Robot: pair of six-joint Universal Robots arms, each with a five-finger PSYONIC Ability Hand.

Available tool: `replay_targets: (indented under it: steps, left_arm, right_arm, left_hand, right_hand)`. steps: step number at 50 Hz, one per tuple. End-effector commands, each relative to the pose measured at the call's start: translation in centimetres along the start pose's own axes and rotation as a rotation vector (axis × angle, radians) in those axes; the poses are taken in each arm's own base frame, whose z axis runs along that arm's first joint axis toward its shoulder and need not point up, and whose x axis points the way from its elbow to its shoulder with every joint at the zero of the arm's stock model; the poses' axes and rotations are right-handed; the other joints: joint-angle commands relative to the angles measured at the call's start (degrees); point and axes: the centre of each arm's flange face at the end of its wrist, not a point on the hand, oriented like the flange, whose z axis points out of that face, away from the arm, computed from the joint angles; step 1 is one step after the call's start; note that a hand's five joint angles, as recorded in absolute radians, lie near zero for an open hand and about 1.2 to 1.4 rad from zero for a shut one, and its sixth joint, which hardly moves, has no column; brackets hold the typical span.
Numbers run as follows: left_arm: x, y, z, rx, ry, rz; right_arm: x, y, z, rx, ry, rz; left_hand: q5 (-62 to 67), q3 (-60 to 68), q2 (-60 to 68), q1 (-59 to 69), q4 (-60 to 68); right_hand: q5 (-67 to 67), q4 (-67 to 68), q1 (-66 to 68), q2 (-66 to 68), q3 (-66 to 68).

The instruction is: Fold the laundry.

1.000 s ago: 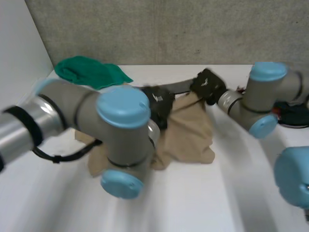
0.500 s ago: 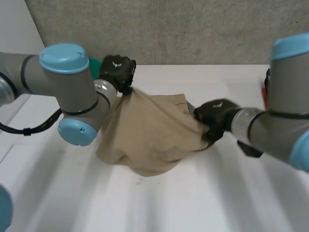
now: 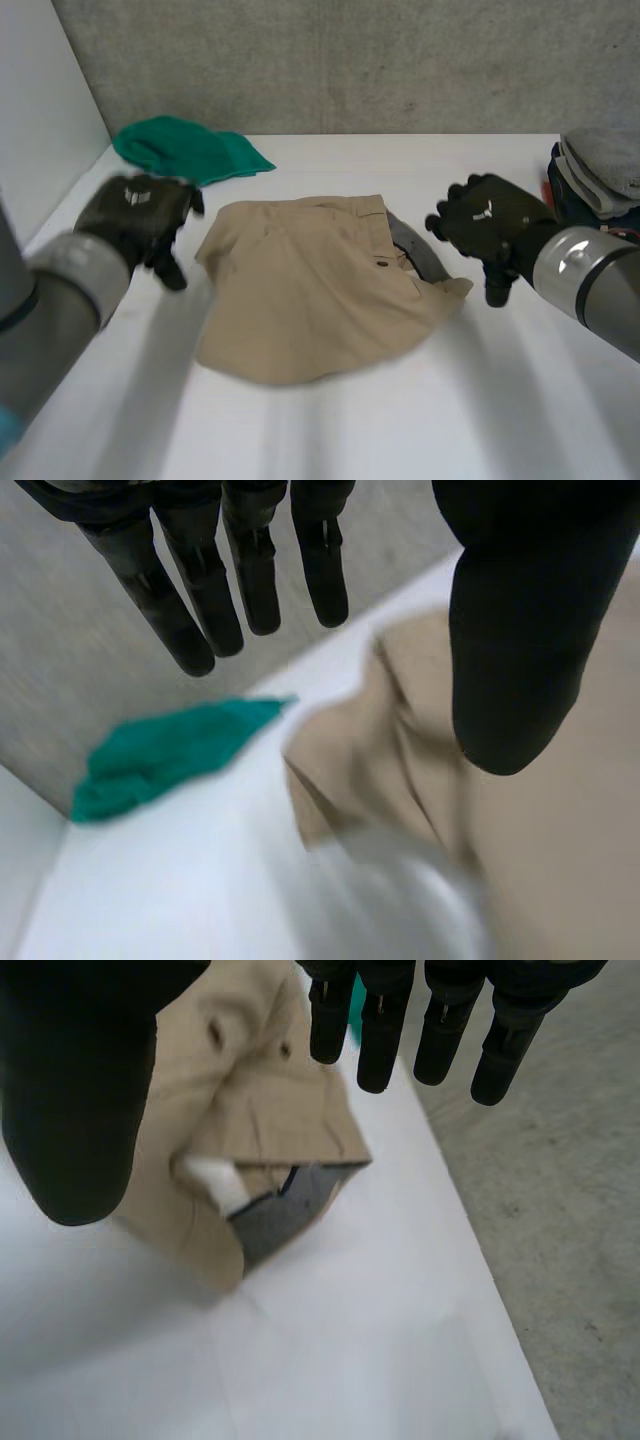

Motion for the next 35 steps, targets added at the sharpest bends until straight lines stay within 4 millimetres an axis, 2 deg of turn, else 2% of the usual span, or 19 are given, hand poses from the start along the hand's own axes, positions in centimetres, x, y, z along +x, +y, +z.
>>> replay_targets:
  steps: [1, 4, 6, 9, 12, 15, 16, 18, 19, 22, 23, 24, 26, 30, 31, 34, 35]
  left_arm:
    - [1.6, 5.4, -0.9, -0.18, 0.164, -0.022]
    - [2.0, 6.8, -0.2, -0.236, 0.2, -0.025]
    - [2.0, 8.0, 1.2, -0.269, 0.197, -0.033]
    - [2.0, 9.1, 3.1, -0.292, 0.192, -0.04]
    - [2.3, 9.5, 4.1, -0.293, 0.2, -0.033]
    - [3.2, 9.6, 5.1, -0.276, 0.219, -0.016]
    - [4.1, 9.6, 5.9, -0.263, 0.233, -0.002]
    - [4.5, 9.6, 6.2, -0.256, 0.24, 0.003]
    - [5.1, 9.6, 6.7, -0.243, 0.248, 0.013]
    - [6.0, 9.4, 7.4, -0.212, 0.254, 0.029]
    - [6.5, 9.1, 7.9, -0.184, 0.244, 0.04]
    - [6.7, 9.1, 8.2, -0.17, 0.233, 0.045]
    - [6.8, 8.7, 8.7, -0.142, 0.196, 0.055]
    - [5.0, 6.9, 9.7, -0.09, 0.043, 0.057]
    - [3.8, 5.6, 9.7, -0.054, -0.01, 0.048]
    - [2.3, 2.8, 8.9, 0.023, -0.044, 0.035]
    - [1.3, 0.2, 7.8, 0.104, -0.057, 0.022]
  right_arm:
    - [-1.8, 4.0, 3.0, -0.003, -0.072, 0.026]
    - [-2.4, 5.1, 4.4, 0.004, -0.063, 0.081]
    - [-2.9, 5.9, 5.6, 0.022, -0.044, 0.128]
    - [-3.4, 6.7, 7.1, 0.043, -0.019, 0.181]
    - [-3.9, 7.0, 7.8, 0.061, -0.006, 0.21]
    - [-4.1, 6.8, 8.3, 0.078, 0.02, 0.234]
    - [-4.1, 6.7, 8.3, 0.081, 0.03, 0.248]
    - [-4.1, 6.5, 8.2, 0.083, 0.038, 0.261]
    - [-3.9, 6.1, 8.0, 0.091, 0.044, 0.28]
    - [-3.4, 5.3, 7.5, 0.107, 0.058, 0.307]
    - [-3.0, 4.7, 7.0, 0.122, 0.065, 0.324]
    - [-2.6, 4.4, 6.7, 0.133, 0.071, 0.333]
    - [-2.0, 3.8, 6.2, 0.145, 0.085, 0.348]
    - [-0.9, 2.6, 5.0, 0.153, 0.094, 0.378]
    - [-0.5, 2.1, 4.5, 0.155, 0.097, 0.382]
    - [0.3, 1.1, 3.7, 0.155, 0.101, 0.386]
    - [1.2, 0.3, 3.2, 0.162, 0.113, 0.382]
  left_hand:
    - [-7.29, -6.97, -7.0, -7.86, -7.19]
    - [-12.25, -11.92, -11.96, -12.81, -12.15]
    - [-16.27, -15.94, -15.98, -16.83, -16.17]
    - [-16.33, -16.01, -16.04, -16.89, -16.23]
    - [-16.33, -16.01, -16.04, -16.89, -16.23]
    - [-16.33, -16.01, -16.04, -16.89, -16.23]
    - [-12.13, -11.81, -11.84, -12.7, -12.03]
    - [-4.74, -4.41, -4.45, -5.3, -4.64]
    - [3.15, 3.47, 3.44, 2.58, 3.24]
    - [15.28, 15.61, 15.58, 14.72, 15.38]
    - [26.66, 26.98, 26.95, 26.1, 26.76]
    - [32.44, 32.76, 32.73, 31.87, 32.54]
    - [51.06, 51.38, 51.35, 50.49, 51.15]
    - [53.67, 53.99, 53.96, 53.11, 53.77]
    - [53.67, 53.99, 53.96, 53.11, 53.77]
    - [53.67, 53.99, 53.96, 53.11, 53.77]
    - [53.67, 53.99, 53.96, 53.11, 53.77]
  right_hand:
    - [2.65, 0.69, -0.6, -2.71, 1.31]
    - [3.99, 2.03, 0.74, -1.38, 2.65]
    - [5.0, 3.05, 1.76, -0.36, 3.67]
    - [5.5, 3.55, 2.26, 0.14, 4.17]
    - [9.2, 7.24, 5.95, 3.83, 7.86]
    - [25.29, 23.34, 22.04, 19.93, 23.96]
    - [45.51, 43.55, 42.26, 40.14, 44.17]
    - [63.65, 61.7, 60.4, 58.29, 62.32]
    - [63.73, 61.78, 60.48, 58.37, 62.4]
    - [63.73, 61.78, 60.48, 58.37, 62.4]
    - [63.73, 61.78, 60.48, 58.37, 62.4]
    - [63.73, 61.78, 60.48, 58.37, 62.4]
    - [63.73, 61.78, 60.48, 58.37, 62.4]
    - [63.73, 61.78, 60.48, 58.37, 62.4]
    - [63.73, 61.78, 60.48, 58.37, 62.4]
    - [63.73, 61.78, 60.48, 58.37, 62.4]
    - [63.73, 61.78, 60.48, 58.37, 62.4]
